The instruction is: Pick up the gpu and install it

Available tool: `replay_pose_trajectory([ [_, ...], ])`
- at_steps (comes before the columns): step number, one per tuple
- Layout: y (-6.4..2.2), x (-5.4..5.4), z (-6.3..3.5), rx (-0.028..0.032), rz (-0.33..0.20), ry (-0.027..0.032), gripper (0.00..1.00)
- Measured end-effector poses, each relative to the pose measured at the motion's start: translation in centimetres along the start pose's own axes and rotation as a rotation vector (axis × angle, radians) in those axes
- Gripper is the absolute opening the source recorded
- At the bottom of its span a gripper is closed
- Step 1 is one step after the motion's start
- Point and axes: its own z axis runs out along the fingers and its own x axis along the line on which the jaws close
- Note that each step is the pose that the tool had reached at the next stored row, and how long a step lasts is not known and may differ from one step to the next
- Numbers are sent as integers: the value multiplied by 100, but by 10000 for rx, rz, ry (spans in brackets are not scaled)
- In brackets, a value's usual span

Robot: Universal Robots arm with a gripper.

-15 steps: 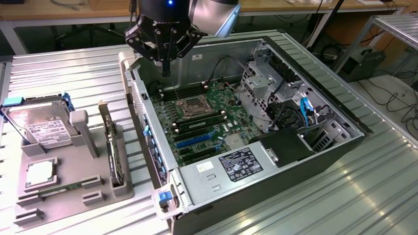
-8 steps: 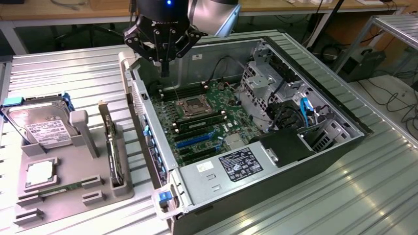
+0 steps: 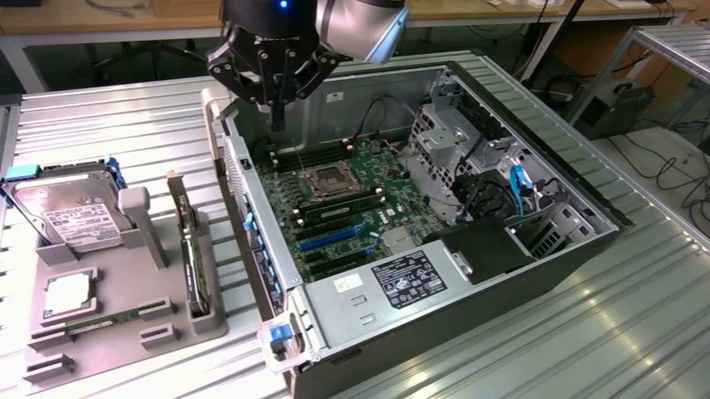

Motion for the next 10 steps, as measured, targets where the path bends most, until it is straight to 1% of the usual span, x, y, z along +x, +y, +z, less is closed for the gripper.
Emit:
replay_pose_trajectory([
  [10, -2, 28, 0, -1, 0, 0, 11],
])
